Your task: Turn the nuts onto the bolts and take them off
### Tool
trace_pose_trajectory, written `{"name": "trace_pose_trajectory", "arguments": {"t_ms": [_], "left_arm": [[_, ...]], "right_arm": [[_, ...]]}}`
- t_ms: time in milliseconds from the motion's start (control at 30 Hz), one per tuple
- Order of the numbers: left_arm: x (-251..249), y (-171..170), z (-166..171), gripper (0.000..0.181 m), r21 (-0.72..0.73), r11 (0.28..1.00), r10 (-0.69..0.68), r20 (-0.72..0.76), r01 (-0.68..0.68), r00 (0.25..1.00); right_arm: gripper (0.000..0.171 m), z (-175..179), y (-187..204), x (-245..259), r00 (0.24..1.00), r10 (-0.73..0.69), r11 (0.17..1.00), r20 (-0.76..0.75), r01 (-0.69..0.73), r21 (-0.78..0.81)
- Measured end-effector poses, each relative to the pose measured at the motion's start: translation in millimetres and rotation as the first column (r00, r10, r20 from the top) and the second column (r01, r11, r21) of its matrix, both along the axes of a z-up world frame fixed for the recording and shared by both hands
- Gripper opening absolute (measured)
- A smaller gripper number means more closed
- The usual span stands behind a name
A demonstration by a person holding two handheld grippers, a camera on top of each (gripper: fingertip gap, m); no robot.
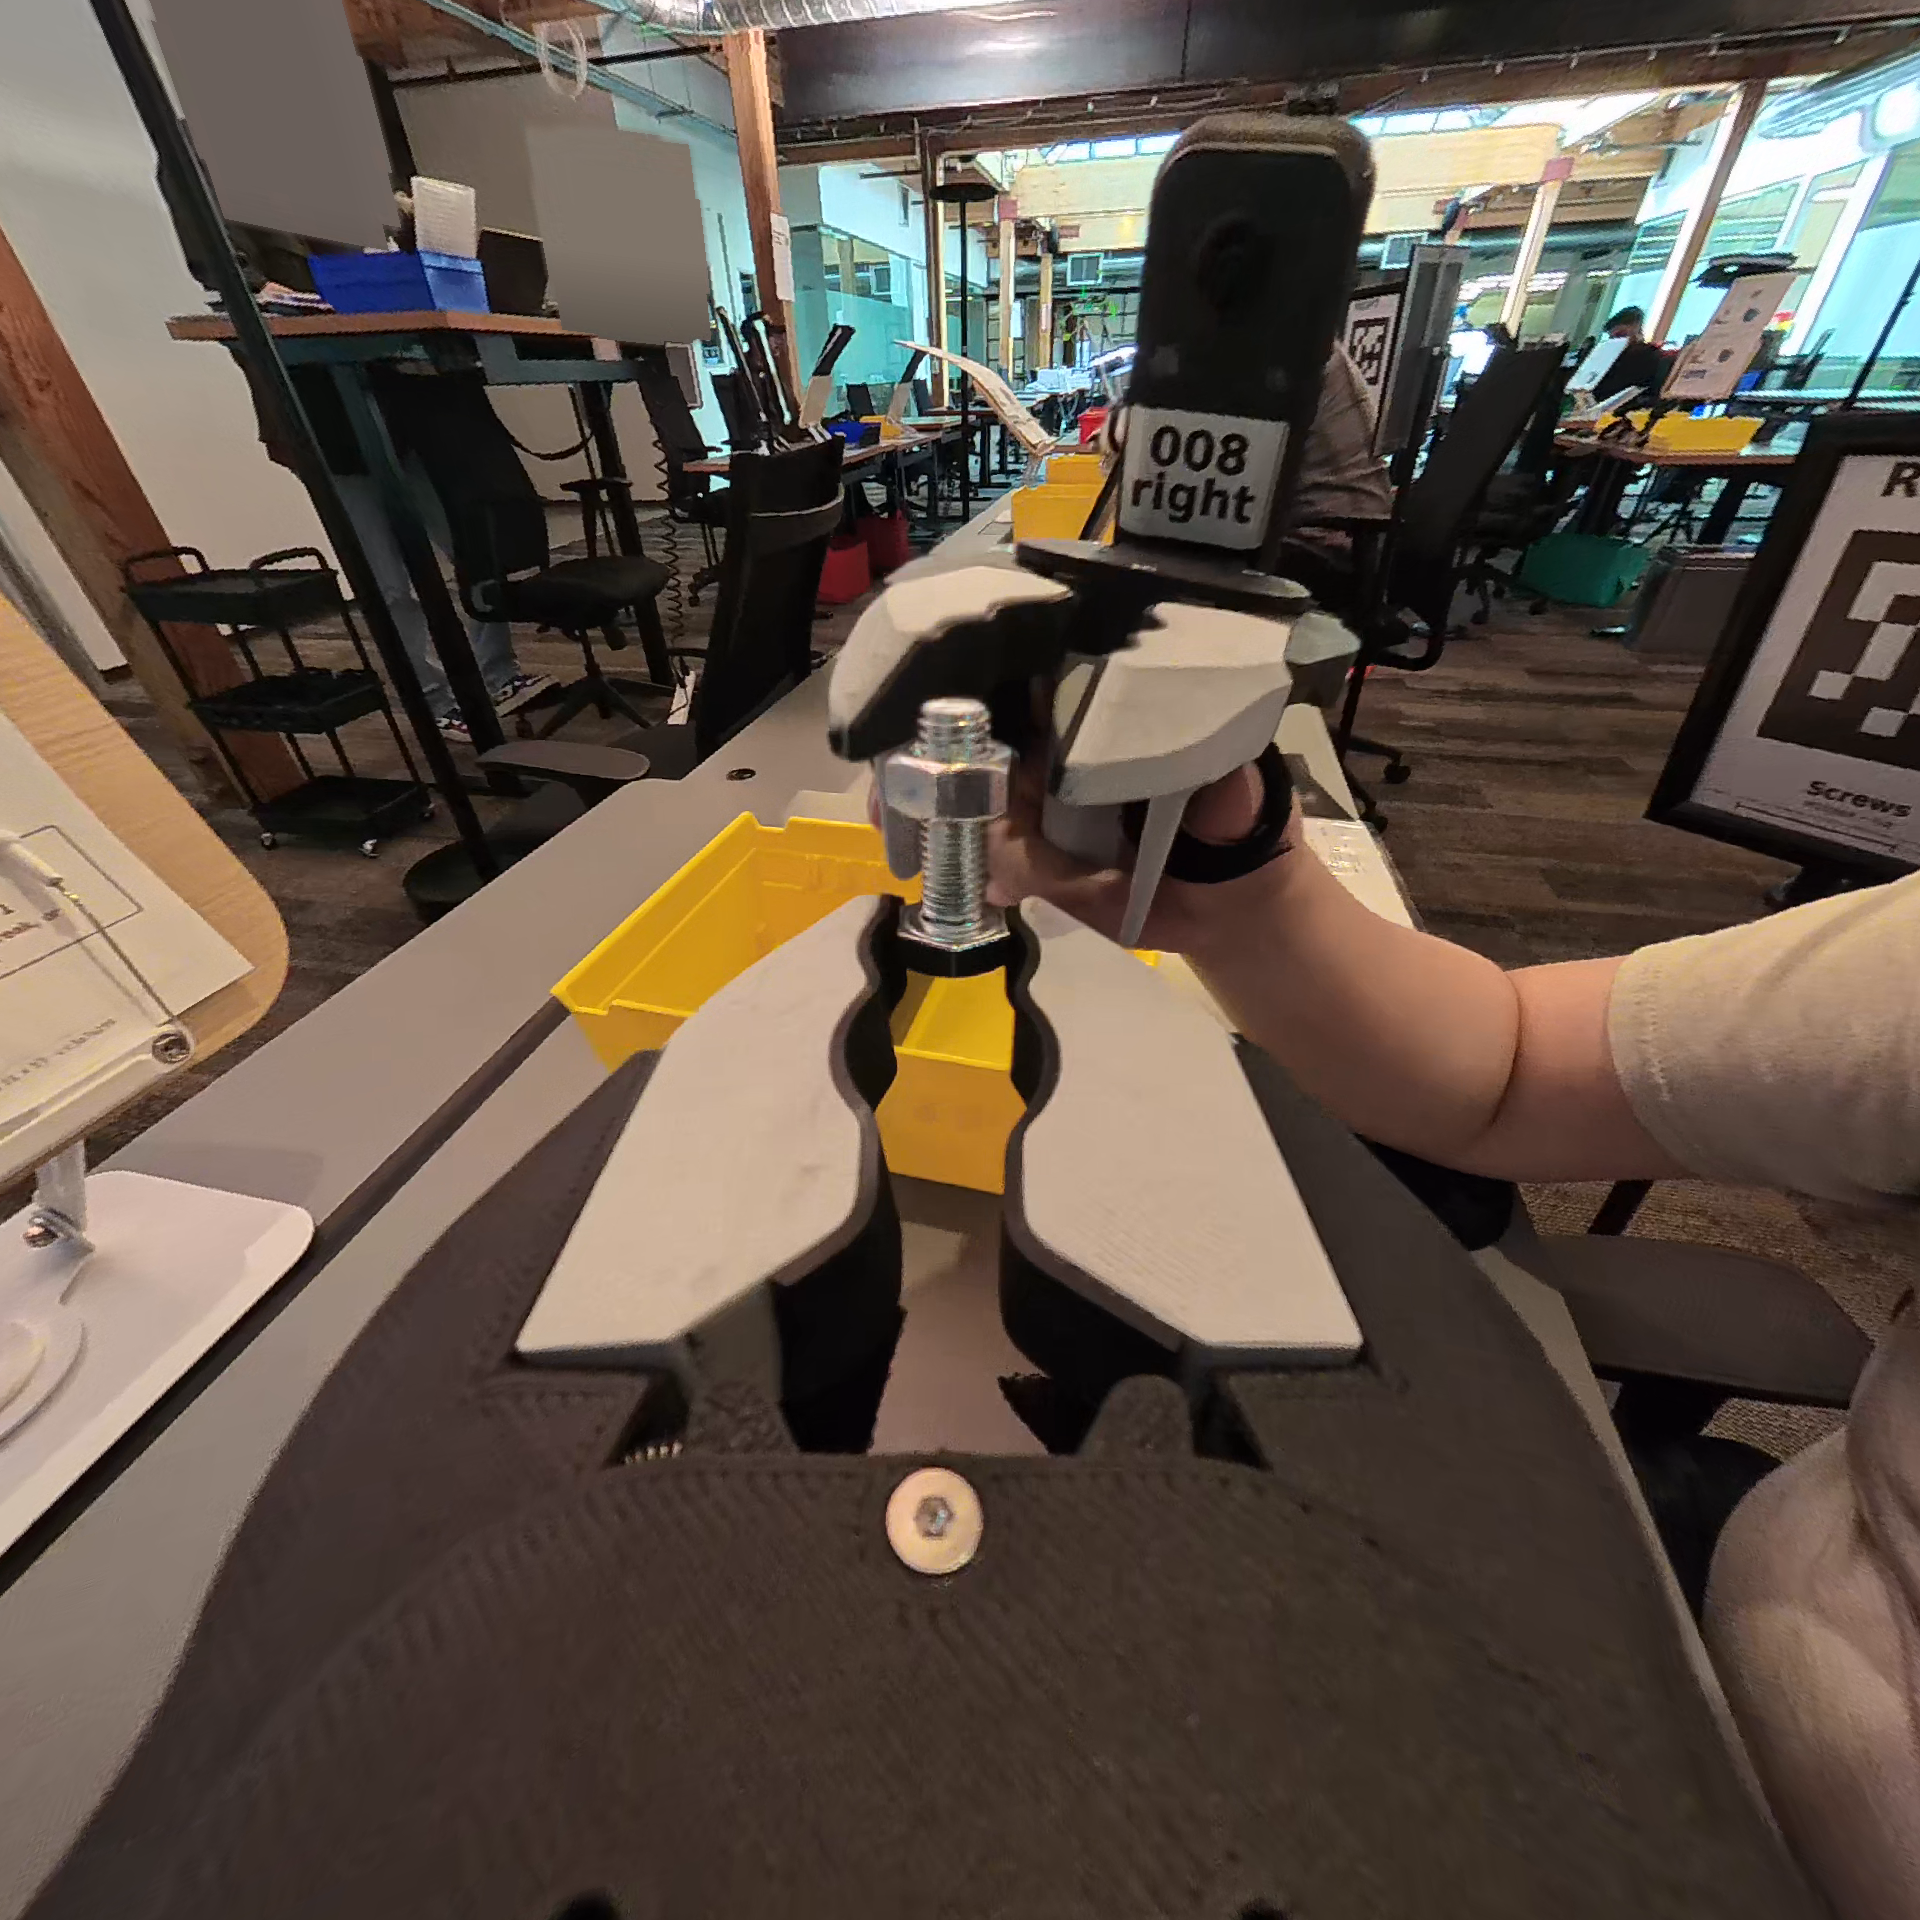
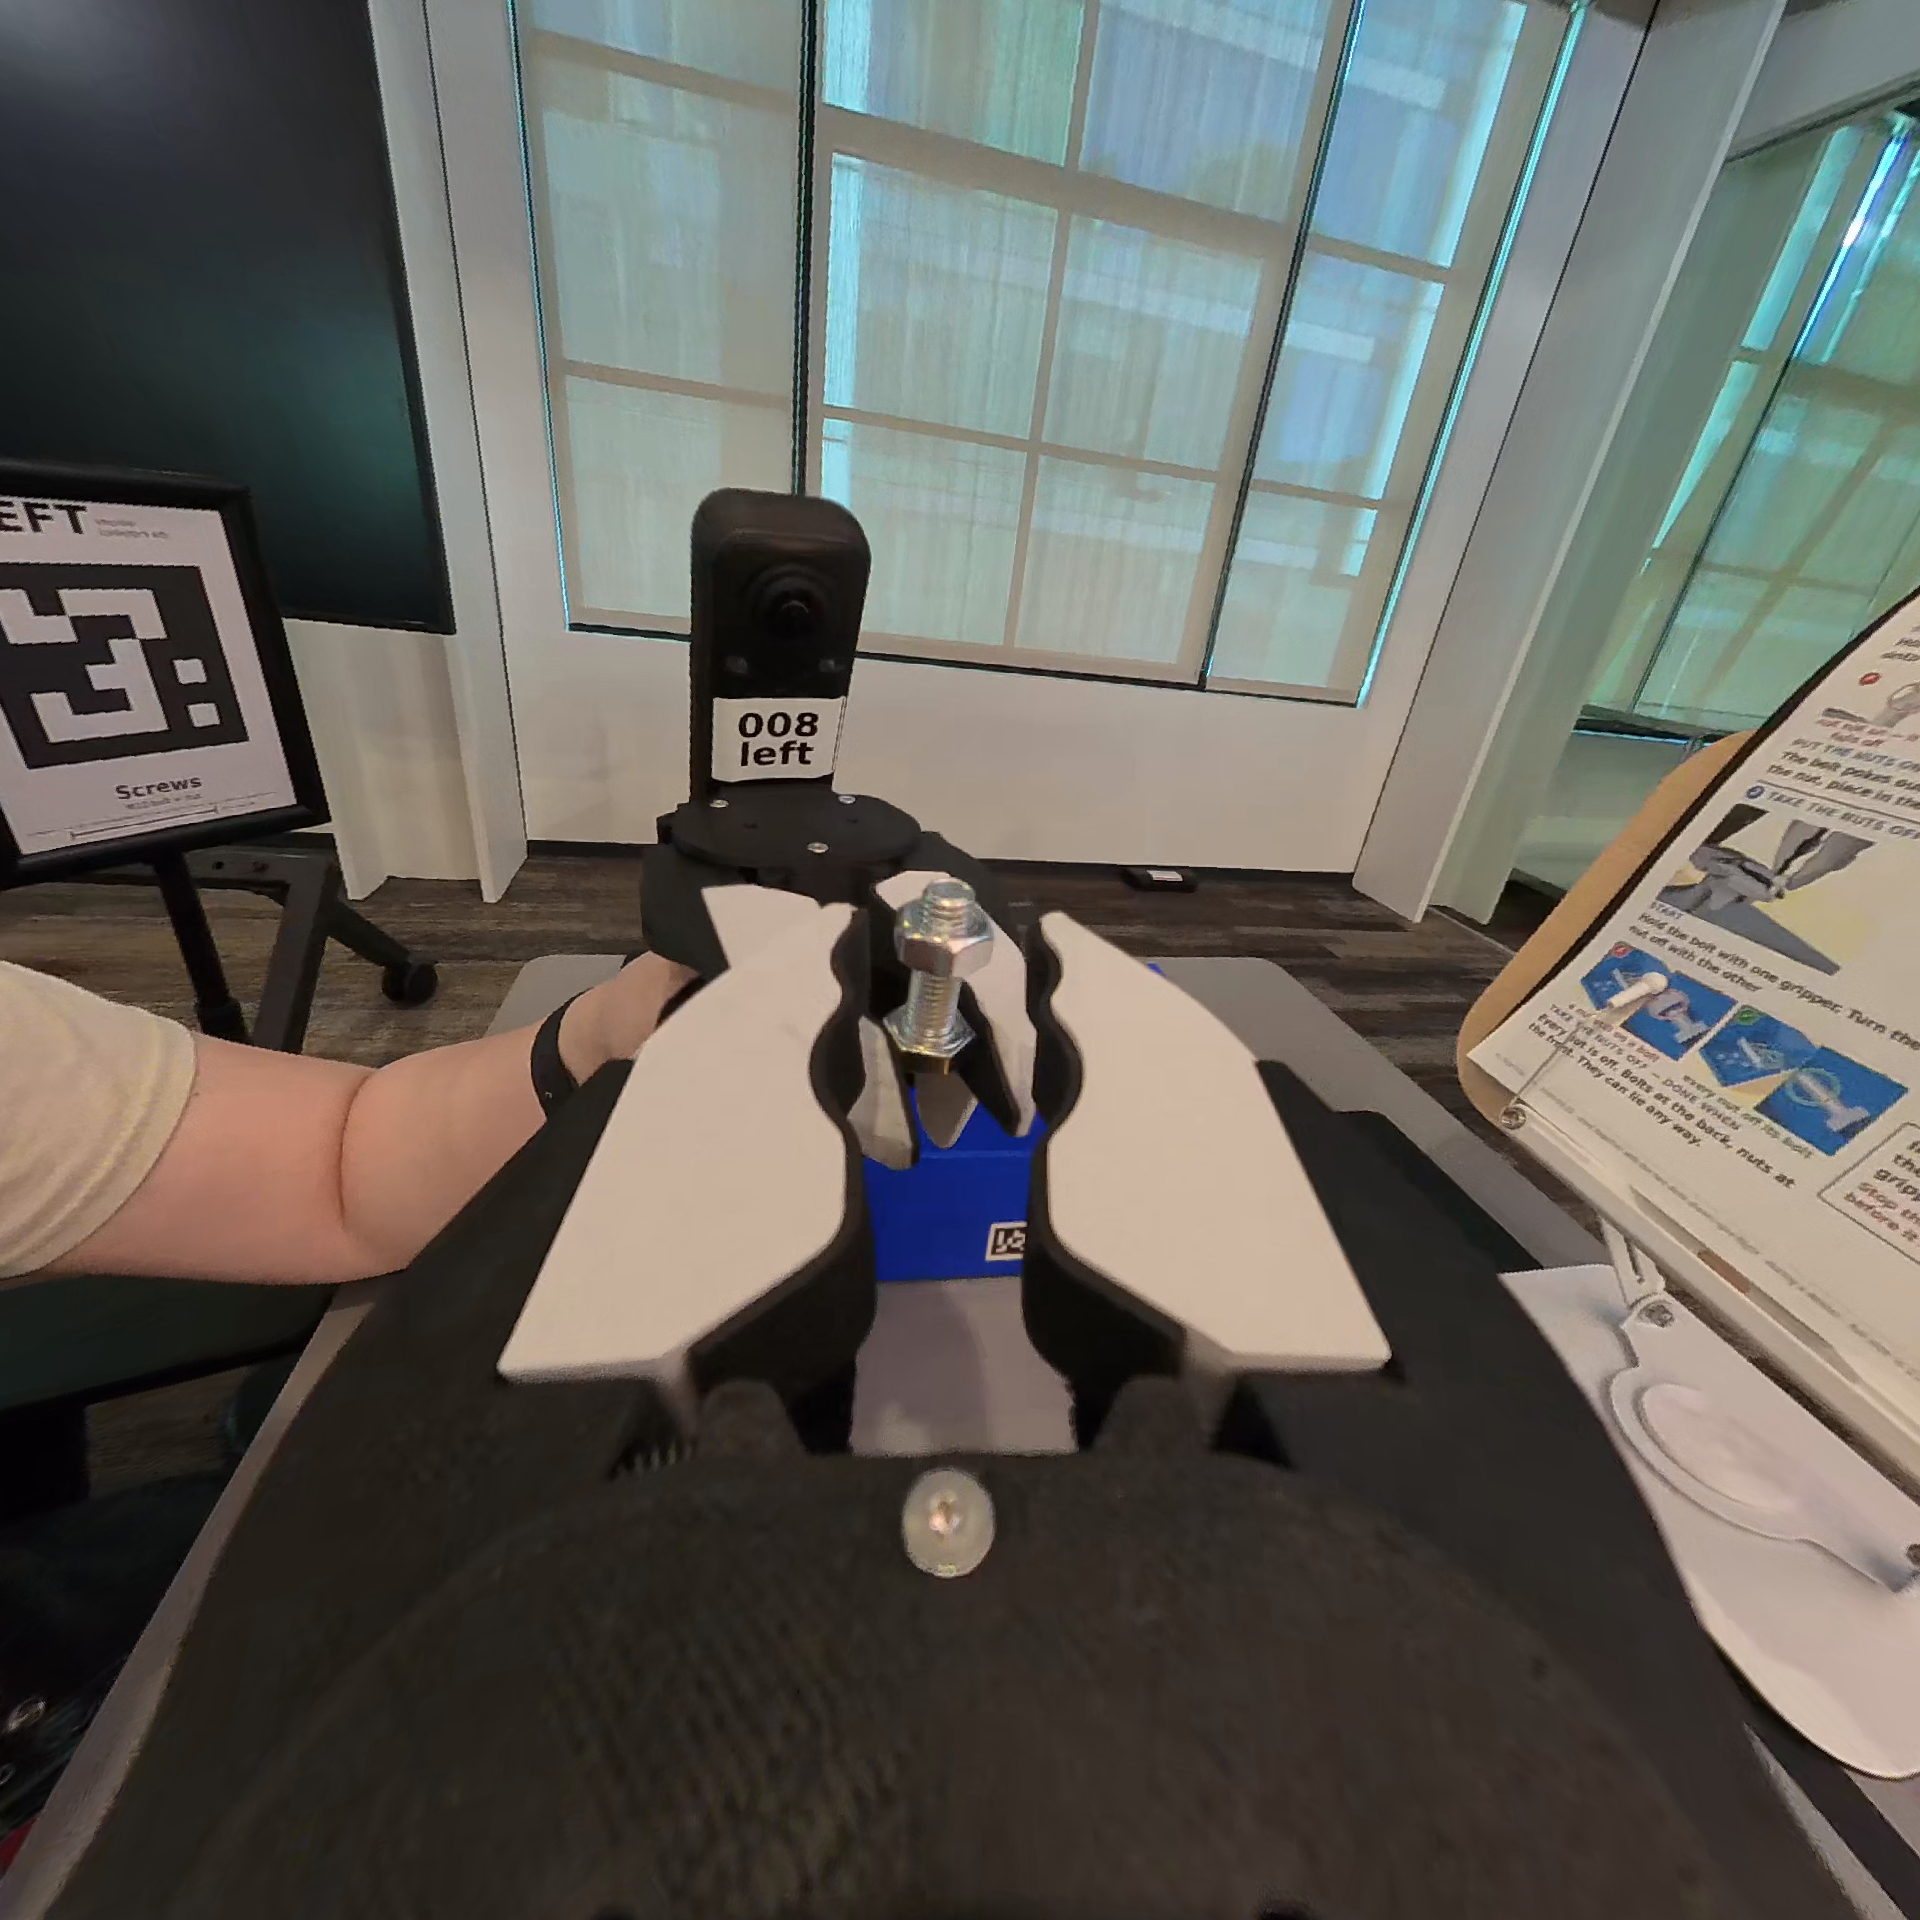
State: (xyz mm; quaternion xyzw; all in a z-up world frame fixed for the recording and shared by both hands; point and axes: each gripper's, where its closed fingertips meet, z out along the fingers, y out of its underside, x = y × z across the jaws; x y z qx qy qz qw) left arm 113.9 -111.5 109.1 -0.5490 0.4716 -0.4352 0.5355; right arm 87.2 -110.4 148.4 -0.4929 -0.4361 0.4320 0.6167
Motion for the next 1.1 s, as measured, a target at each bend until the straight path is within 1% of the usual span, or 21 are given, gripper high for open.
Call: {"name": "trace_pose_trajectory", "arguments": {"t_ms": [100, 200, 267, 333, 467, 567, 600, 667, 767, 900, 1000, 1067, 1100], "left_arm": [[0.6, -6.8, 5.2, 0.018, -0.012, 0.999, -0.043, 0.032, 0.044, 0.999], [-1.6, -12.3, 11.4, 0.018, -0.038, 0.995, -0.086, 0.067, 0.089, 0.994], [-2.6, -10.6, 10.7, 0.018, -0.030, 0.997, -0.072, 0.057, 0.074, 0.996], [-0.7, -12.0, 8.7, 0.018, -0.028, 0.996, -0.079, 0.046, 0.080, 0.996], [4.5, -19.4, 7.0, 0.018, -0.030, 0.993, -0.110, 0.039, 0.112, 0.993], [2.6, -22.3, 11.3, 0.017, -0.039, 0.991, -0.123, 0.057, 0.125, 0.991], [1.4, -23.7, 12.9, 0.017, -0.040, 0.990, -0.132, 0.063, 0.134, 0.989], [-0.6, -23.4, 14.2, 0.017, -0.031, 0.992, -0.123, 0.058, 0.125, 0.991], [-0.2, -24.3, 14.1, 0.018, -0.018, 0.993, -0.118, 0.049, 0.119, 0.992], [3.2, -29.0, 12.2, 0.018, -0.014, 0.991, -0.134, 0.036, 0.135, 0.990], [2.0, -30.1, 14.6, 0.018, -0.023, 0.989, -0.142, 0.049, 0.143, 0.989], [0.4, -29.6, 15.6, 0.017, -0.026, 0.989, -0.145, 0.055, 0.147, 0.988], [0.2, -28.5, 14.9, 0.017, -0.025, 0.990, -0.139, 0.050, 0.140, 0.989]], "right_arm": [[0.027, 2.3, -1.1, 3.6, 0.999, 0.030, 0.999, -0.014, -0.031, -0.009], [0.026, 6.5, 4.6, 14.8, 0.999, 0.018, 1.000, -0.034, -0.018, -0.015], [0.025, 12.4, -0.9, 17.2, 0.995, 0.062, 0.998, -0.075, -0.064, -0.028], [0.026, 12.0, -11.9, 10.2, 0.991, 0.119, 0.992, -0.066, -0.122, -0.034], [0.028, 2.9, -11.2, -0.2, 0.995, 0.096, 0.995, -0.011, -0.096, -0.030], [0.029, 7.1, -11.4, 6.3, 0.985, 0.159, 0.982, -0.061, -0.164, -0.090], [0.027, 8.1, -9.2, 8.8, 0.984, 0.159, 0.980, -0.074, -0.167, -0.107], [0.025, 8.8, -7.7, 10.9, 0.985, 0.156, 0.980, -0.080, -0.164, -0.111], [0.027, 10.8, -22.7, 4.3, 0.973, 0.219, 0.970, -0.075, -0.226, -0.094], [0.029, 6.8, -20.6, -0.2, 0.980, 0.194, 0.977, -0.052, -0.198, -0.085], [0.029, 7.5, -20.5, 6.1, 0.966, 0.250, 0.958, -0.073, -0.257, -0.125], [0.020, 9.5, -18.3, 9.4, 0.960, 0.260, 0.948, -0.102, -0.274, -0.162], [0.020, 11.5, -21.7, 9.7, 0.952, 0.283, 0.940, -0.117, -0.300, -0.165]]}}
